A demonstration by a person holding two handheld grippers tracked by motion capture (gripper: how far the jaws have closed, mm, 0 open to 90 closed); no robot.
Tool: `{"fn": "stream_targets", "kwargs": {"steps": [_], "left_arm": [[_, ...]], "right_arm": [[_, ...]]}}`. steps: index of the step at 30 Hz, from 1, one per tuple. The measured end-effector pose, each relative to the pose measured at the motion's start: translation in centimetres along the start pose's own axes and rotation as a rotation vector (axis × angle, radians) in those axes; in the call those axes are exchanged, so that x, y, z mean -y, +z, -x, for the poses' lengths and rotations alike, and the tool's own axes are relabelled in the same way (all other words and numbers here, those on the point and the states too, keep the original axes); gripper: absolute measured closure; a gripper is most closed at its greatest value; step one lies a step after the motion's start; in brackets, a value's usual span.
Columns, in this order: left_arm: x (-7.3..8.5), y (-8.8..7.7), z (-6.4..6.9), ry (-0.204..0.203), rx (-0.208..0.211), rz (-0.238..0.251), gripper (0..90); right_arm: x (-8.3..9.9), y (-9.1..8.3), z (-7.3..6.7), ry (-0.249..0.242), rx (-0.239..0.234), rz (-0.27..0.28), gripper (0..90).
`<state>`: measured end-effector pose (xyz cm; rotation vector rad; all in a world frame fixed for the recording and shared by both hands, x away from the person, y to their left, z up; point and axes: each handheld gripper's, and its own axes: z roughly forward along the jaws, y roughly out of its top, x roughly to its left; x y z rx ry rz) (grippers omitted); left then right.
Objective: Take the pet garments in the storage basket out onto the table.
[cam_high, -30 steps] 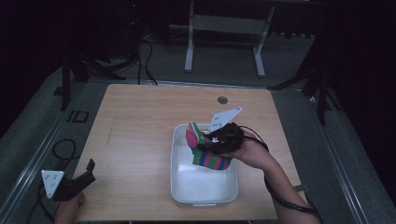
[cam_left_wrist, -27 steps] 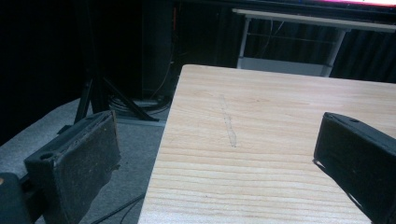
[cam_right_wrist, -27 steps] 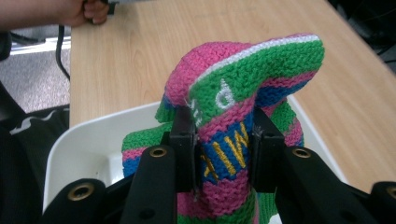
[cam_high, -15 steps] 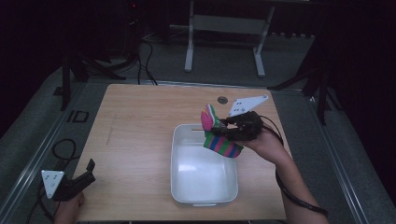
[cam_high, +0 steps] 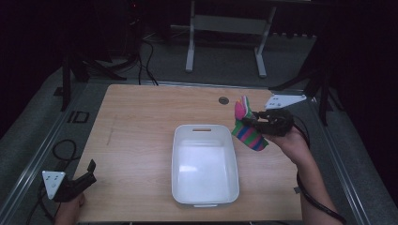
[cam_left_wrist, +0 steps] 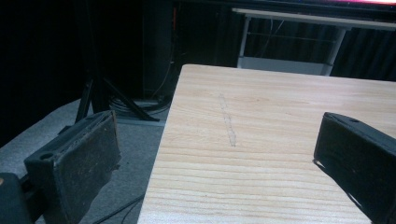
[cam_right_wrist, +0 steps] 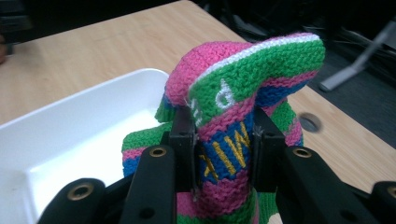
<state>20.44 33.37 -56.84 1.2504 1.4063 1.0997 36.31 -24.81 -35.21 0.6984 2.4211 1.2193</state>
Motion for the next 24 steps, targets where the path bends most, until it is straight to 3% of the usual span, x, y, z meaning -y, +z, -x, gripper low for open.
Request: {"fn": "stream_targets", "kwargs": {"steps": [5,11,19,24], "left_arm": [[0.0,0.0,0.1,0.006,0.0,0.001,0.9],[0.0,0.0,0.0,0.003,-0.001,0.001,0.9],[0.0,0.0,0.0,0.002,0.0,0.001,0.9],[0.0,0.0,0.0,-0.002,-0.001,0.003,0.9]], "right_arm": [[1.7,-1.1,1.9,0.058,0.044,-0.006,67.5],[3.5,-1.4,3.3,0.089,0.092,-0.028,67.5],[6.5,0.9,4.4,0.142,0.142,-0.09,67.5],[8.3,2.7,4.7,0.175,0.135,-0.113,67.4]]}}
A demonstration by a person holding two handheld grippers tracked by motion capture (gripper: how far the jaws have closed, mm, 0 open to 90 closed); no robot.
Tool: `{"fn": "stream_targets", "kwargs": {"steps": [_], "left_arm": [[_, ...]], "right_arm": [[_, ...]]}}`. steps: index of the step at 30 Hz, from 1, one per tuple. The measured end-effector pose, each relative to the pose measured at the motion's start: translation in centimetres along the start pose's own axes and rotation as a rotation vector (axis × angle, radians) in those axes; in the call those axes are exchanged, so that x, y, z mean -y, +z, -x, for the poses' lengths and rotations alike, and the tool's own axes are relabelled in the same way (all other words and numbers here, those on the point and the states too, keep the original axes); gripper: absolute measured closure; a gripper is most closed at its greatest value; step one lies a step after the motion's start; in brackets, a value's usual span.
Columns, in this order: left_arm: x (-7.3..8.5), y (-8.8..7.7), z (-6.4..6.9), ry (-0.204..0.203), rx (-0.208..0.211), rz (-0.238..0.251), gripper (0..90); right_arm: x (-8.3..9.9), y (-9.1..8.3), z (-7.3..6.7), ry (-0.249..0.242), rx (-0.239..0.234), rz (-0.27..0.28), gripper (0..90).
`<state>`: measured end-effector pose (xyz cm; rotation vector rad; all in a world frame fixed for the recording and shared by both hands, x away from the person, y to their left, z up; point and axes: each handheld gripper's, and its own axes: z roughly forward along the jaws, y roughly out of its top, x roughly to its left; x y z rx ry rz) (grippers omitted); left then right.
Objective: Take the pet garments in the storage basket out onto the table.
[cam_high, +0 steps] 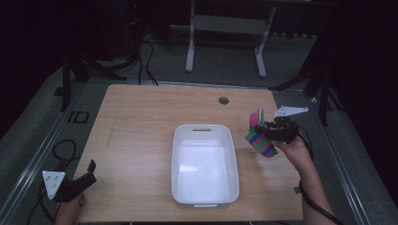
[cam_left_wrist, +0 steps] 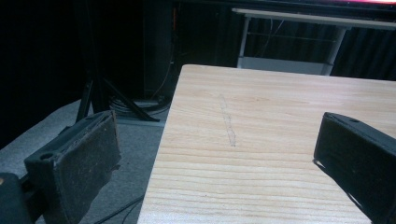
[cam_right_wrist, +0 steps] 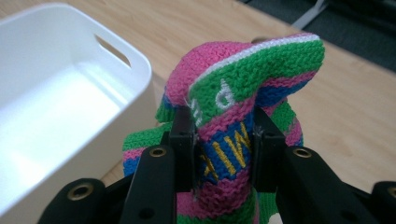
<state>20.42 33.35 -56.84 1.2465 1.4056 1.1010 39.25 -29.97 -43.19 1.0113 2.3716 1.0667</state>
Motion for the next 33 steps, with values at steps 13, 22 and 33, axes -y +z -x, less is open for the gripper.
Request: {"fn": "stream_targets", "kwargs": {"steps": [13,22,33], "left_arm": [[0.0,0.0,0.0,0.006,0.001,0.0,0.9],[0.0,0.0,0.0,0.006,0.003,-0.001,0.9],[0.0,0.0,0.0,0.001,0.004,0.002,1.0]], "right_arm": [[4.5,7.0,0.3,0.086,0.007,-0.105,66.9],[5.8,9.6,0.0,0.096,0.016,-0.162,64.9],[4.3,8.3,-0.4,0.087,0.022,-0.165,37.6]]}}
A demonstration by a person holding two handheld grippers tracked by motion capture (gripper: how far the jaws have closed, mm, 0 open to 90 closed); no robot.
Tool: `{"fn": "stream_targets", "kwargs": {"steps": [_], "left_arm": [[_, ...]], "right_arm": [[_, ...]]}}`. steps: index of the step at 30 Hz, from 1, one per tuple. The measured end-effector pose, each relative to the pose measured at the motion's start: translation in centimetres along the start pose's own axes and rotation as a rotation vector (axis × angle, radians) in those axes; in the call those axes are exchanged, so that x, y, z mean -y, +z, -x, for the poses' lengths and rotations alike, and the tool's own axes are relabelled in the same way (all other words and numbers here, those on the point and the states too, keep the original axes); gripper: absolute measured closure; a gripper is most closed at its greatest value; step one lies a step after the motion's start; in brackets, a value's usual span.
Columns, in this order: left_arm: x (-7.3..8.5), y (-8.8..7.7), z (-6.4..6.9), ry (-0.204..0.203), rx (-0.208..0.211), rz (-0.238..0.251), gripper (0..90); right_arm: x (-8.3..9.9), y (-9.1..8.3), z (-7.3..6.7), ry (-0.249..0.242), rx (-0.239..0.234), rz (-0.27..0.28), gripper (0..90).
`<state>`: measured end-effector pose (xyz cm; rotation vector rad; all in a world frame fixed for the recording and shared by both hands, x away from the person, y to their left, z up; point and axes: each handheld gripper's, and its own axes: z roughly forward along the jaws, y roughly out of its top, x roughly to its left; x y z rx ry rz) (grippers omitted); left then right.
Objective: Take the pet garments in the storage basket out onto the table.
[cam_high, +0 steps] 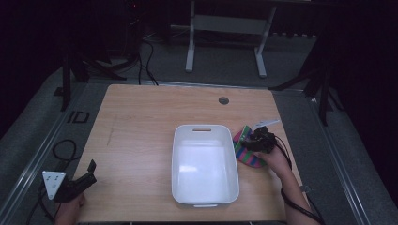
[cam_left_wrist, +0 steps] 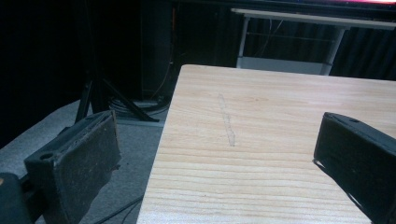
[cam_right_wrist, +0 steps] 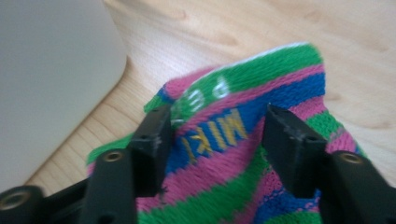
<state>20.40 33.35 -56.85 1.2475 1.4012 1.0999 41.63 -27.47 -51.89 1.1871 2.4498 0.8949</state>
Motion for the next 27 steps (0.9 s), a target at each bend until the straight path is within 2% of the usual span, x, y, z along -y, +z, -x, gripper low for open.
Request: {"fn": "stream_targets", "kwargs": {"steps": [4,5,8,9,12,14,15,17,18,19,20,21,24,27], "left_arm": [[0.0,0.0,0.0,-0.001,0.0,0.0,0.9],[0.0,0.0,0.0,0.0,0.0,0.0,0.9],[0.0,0.0,0.0,0.0,0.0,0.0,0.9],[0.0,0.0,0.0,0.001,-0.001,0.001,1.0],[0.0,0.0,0.0,0.0,-0.002,0.0,0.9],[0.0,0.0,0.0,0.002,-0.001,0.0,1.0],[0.0,0.0,0.0,0.002,-0.002,0.0,0.9],[0.0,0.0,0.0,0.002,-0.002,-0.001,0.9],[0.0,0.0,0.0,0.001,-0.002,0.0,0.9],[0.0,0.0,0.0,0.001,-0.002,0.0,0.9],[0.0,0.0,0.0,0.001,-0.002,-0.001,0.9],[0.0,0.0,0.0,0.001,-0.002,0.0,0.9],[0.0,0.0,0.0,0.0,-0.004,0.0,0.9],[0.0,0.0,0.0,0.002,-0.004,-0.001,0.9]], "right_arm": [[-0.3,-1.9,0.1,-0.001,0.034,0.059,28.8],[-0.3,-2.8,0.1,0.004,0.03,0.086,26.9],[-0.3,-3.2,0.2,0.01,0.03,0.099,24.7],[-0.1,-4.3,0.5,0.015,0.013,0.126,12.3],[0.2,-5.0,0.8,0.033,0.004,0.152,13.5],[0.6,-5.5,1.1,0.042,0.011,0.16,10.5],[1.2,-6.1,1.4,0.064,0.02,0.185,10.5],[1.5,-6.3,1.6,0.082,0.026,0.196,10.5],[2.3,-6.8,2.0,0.114,0.049,0.223,10.5],[2.3,-6.8,2.0,0.114,0.049,0.223,10.5],[3.1,-7.3,2.5,0.141,0.068,0.238,10.5],[3.1,-7.3,2.5,0.141,0.068,0.238,10.5],[4.8,-7.9,3.2,0.177,0.112,0.249,10.6],[6.1,-8.2,3.5,0.188,0.131,0.249,10.5]]}}
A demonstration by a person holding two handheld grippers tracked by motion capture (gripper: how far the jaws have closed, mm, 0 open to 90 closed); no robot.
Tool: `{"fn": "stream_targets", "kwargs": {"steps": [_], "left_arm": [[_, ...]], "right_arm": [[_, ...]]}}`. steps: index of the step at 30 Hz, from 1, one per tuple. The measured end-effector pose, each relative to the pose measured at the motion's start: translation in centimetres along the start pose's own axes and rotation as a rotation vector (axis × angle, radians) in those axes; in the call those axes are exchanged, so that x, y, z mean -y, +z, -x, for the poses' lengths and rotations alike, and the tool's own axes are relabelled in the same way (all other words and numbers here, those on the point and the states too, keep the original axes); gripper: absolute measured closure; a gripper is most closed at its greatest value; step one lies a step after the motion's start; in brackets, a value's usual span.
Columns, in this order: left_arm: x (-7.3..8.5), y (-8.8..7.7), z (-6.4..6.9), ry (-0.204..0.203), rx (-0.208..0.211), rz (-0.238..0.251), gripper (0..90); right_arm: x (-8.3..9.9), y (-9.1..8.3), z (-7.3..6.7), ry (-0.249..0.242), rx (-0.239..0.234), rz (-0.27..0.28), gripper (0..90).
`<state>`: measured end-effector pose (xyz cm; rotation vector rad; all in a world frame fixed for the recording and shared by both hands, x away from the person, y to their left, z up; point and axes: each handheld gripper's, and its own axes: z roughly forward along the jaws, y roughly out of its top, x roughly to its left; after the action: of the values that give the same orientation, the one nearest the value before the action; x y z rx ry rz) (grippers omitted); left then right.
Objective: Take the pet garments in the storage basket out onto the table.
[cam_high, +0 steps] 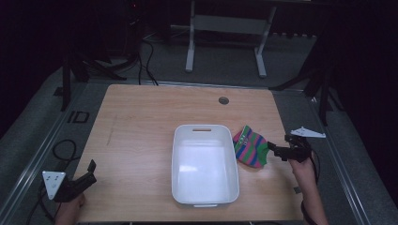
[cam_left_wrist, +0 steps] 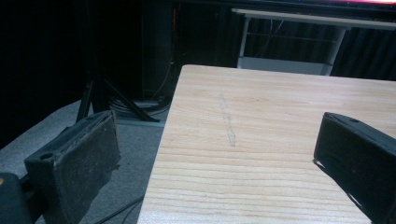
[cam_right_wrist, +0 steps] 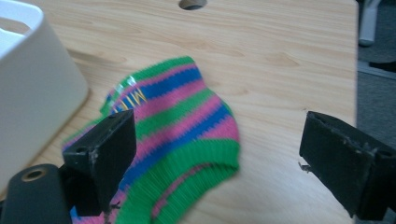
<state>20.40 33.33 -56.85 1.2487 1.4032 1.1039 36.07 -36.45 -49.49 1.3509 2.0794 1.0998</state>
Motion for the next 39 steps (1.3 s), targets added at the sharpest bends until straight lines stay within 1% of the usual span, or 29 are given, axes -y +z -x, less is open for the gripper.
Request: {"fn": "stream_targets", "kwargs": {"steps": [2,3,4,6,7,8,10,12,13,14,15,17,20,22,23,27,30,34,35,39], "left_arm": [[0.0,0.0,0.0,0.001,0.0,0.0,0.9],[0.0,0.0,0.0,-0.002,-0.002,0.001,0.9],[0.0,0.0,0.0,-0.002,-0.002,0.001,0.9],[0.0,0.0,0.0,-0.002,-0.003,0.001,0.9],[0.0,0.0,0.0,-0.002,-0.003,0.001,1.0],[0.0,0.0,0.0,-0.001,-0.003,0.001,0.9],[0.0,0.0,0.0,0.0,-0.003,0.001,0.9],[0.0,0.0,0.0,-0.001,-0.004,0.001,0.9],[0.0,0.0,0.0,-0.002,-0.004,0.001,0.9],[0.0,0.0,0.0,-0.002,-0.004,0.001,0.9],[0.0,0.0,0.0,0.0,-0.004,0.001,1.0],[0.0,0.0,0.0,0.002,-0.003,0.0,0.9],[0.0,0.0,0.0,-0.007,-0.005,-0.001,0.9],[0.0,0.0,0.0,-0.008,-0.006,0.001,0.9],[0.0,0.0,0.0,-0.004,-0.006,0.0,0.9],[0.0,0.0,0.0,0.001,-0.005,-0.001,0.9],[0.0,0.0,0.0,-0.001,-0.005,-0.001,0.9],[0.0,0.0,0.0,0.003,-0.005,0.001,0.9],[0.0,0.0,0.0,0.003,-0.005,0.0,0.9],[0.0,0.0,0.0,0.002,-0.005,0.002,0.9]], "right_arm": [[0.4,-0.2,0.1,-0.001,0.004,0.001,10.6],[1.1,-0.6,0.4,0.016,0.01,0.0,10.6],[1.1,-0.6,0.4,0.016,0.01,0.0,10.6],[1.9,-0.9,0.5,0.025,0.015,0.004,10.5],[2.6,-1.1,0.7,0.04,0.023,0.008,10.6],[3.0,-1.3,0.8,0.046,0.035,0.016,10.5],[3.8,-1.6,0.9,0.05,0.076,0.046,10.6],[4.7,-2.0,1.0,0.075,0.102,0.087,10.6],[5.1,-2.2,1.1,0.087,0.107,0.103,10.5],[5.5,-2.4,1.1,0.092,0.122,0.113,10.6],[5.9,-2.6,1.1,0.097,0.138,0.119,10.6],[6.6,-2.9,1.2,0.1,0.153,0.127,10.6],[7.5,-3.2,1.2,0.106,0.191,0.12,10.6],[8.1,-3.4,1.1,0.122,0.188,0.125,10.6],[8.3,-3.5,1.1,0.124,0.193,0.123,10.6],[9.3,-3.7,0.6,0.1,0.227,0.126,10.6],[9.8,-3.9,0.3,0.101,0.239,0.137,10.6],[10.4,-4.2,-0.2,0.086,0.271,0.155,10.6],[10.6,-4.2,-0.4,0.082,0.287,0.158,10.6],[10.8,-4.5,-0.6,0.072,0.3,0.171,10.6]]}}
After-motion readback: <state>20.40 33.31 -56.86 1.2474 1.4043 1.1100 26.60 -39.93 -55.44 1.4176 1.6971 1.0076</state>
